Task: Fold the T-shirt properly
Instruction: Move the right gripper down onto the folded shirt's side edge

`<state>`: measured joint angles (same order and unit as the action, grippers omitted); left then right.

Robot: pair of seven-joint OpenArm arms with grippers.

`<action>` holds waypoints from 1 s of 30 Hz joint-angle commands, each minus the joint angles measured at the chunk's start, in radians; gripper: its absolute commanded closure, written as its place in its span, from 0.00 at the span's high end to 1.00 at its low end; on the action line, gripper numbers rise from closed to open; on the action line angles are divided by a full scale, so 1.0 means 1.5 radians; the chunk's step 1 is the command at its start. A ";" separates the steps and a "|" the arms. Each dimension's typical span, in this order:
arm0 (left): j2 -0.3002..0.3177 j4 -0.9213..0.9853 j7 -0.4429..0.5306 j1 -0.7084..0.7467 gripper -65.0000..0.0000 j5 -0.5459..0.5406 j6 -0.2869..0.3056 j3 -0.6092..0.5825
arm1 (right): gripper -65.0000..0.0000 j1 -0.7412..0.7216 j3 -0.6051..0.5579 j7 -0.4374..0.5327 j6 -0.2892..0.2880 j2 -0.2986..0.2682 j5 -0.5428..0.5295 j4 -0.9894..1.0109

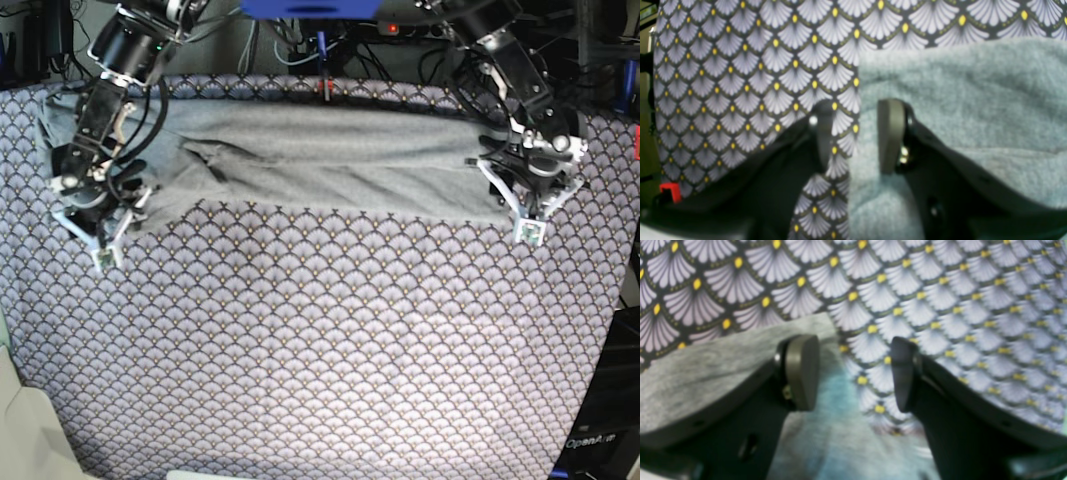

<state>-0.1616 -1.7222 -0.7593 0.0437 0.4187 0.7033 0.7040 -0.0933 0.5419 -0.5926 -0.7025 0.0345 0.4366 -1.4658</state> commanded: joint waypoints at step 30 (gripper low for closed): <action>0.003 -0.008 0.012 -0.009 0.35 -0.003 -0.003 0.000 | 0.00 0.030 -0.023 0.036 0.003 0.040 -0.004 -0.140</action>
<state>-0.1616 -1.7210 -0.7593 0.0410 0.4217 0.7033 0.7086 -0.0360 0.5133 -0.5629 -0.6945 0.0925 0.4458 -1.6608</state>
